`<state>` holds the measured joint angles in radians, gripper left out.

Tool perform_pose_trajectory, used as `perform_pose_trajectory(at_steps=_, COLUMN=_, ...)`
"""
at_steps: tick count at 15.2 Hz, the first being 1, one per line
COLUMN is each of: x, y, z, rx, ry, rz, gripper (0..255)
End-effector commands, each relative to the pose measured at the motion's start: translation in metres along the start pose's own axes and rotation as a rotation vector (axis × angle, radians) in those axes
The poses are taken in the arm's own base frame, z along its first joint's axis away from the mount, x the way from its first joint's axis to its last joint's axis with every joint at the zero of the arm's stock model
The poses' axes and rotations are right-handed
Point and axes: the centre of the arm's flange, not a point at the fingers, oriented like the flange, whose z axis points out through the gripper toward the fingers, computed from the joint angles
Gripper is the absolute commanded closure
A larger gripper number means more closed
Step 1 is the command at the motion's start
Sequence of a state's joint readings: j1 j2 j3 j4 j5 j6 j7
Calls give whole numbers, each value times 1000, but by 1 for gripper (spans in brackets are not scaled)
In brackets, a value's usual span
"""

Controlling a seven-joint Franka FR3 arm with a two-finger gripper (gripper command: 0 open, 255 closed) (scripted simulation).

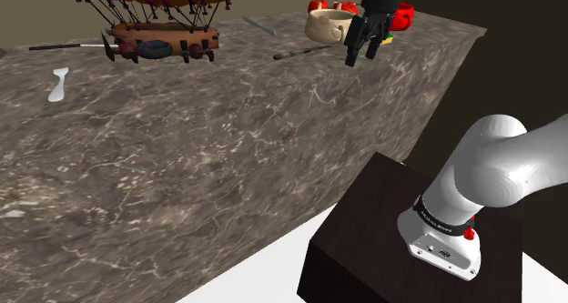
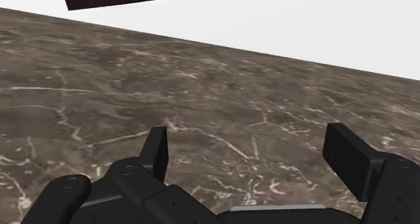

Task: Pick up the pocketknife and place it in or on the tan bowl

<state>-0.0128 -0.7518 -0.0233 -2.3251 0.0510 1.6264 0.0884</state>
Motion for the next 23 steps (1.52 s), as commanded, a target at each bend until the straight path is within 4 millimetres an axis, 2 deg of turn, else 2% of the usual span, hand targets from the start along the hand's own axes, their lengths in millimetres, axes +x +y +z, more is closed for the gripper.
perform_pose_trajectory(at_steps=1, x=0, y=0, z=0, rx=0, ry=0, rz=0, gripper=0)
perform_pose_trajectory(at_steps=6, x=53, y=40, z=1, rx=-9, ry=-20, rz=-388, gripper=0)
perform_pose_trajectory(at_steps=10, x=104, y=56, z=3, rx=-17, ry=-36, rz=-699, gripper=0)
perform_pose_trajectory(at_steps=14, x=157, y=56, z=5, rx=-25, ry=-52, rz=-1009, gripper=0)
perform_pose_trajectory(at_steps=19, x=217, y=34, z=9, rx=-34, ry=-72, rz=-1383, gripper=0)
perform_pose_trajectory(at_steps=23, x=216, y=35, z=30, rx=-34, ry=-72, rz=-1383, gripper=0)
